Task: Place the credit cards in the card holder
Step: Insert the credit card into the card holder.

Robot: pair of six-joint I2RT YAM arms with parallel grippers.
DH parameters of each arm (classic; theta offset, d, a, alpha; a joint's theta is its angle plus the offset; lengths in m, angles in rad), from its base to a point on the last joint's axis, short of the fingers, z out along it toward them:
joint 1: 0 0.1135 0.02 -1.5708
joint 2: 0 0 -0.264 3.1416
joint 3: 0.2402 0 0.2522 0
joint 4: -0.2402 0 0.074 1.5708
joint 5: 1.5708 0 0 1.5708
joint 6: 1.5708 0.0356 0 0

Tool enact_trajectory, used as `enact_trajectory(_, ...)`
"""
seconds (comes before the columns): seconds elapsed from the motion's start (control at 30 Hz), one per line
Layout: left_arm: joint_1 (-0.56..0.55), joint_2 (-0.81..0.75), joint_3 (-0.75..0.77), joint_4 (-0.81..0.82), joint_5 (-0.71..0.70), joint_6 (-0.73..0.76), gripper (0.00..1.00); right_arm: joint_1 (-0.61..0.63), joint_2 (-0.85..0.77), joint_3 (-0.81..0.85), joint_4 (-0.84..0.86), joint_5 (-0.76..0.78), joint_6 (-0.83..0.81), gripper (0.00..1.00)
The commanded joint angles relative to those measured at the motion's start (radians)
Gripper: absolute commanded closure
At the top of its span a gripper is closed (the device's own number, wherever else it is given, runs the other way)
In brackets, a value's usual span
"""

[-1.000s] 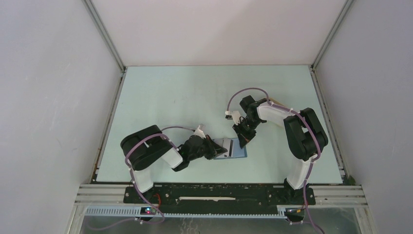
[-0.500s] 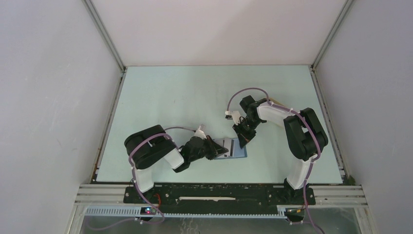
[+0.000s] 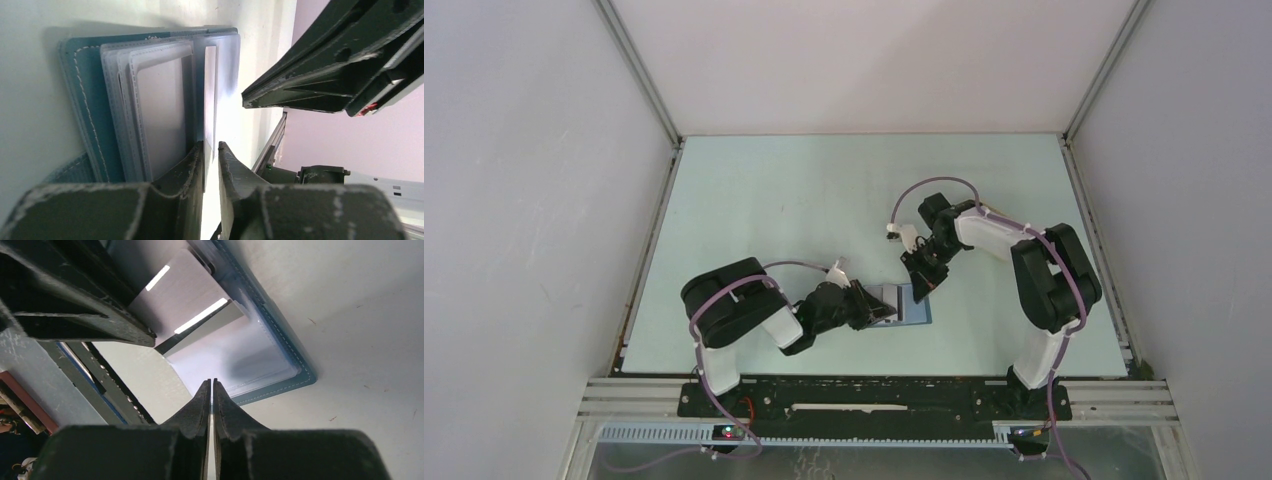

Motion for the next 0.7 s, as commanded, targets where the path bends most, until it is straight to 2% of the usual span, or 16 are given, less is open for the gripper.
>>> enact_trajectory(0.0,-0.005,0.000,-0.022,-0.025,-0.018,0.004,0.78,-0.010,-0.074,0.037,-0.008,-0.064,-0.006,0.89)
enact_trajectory(0.67,0.027,-0.050,-0.038,-0.106,-0.025,0.051,0.77,-0.006,-0.072,0.037,-0.009,-0.081,-0.009,0.89)
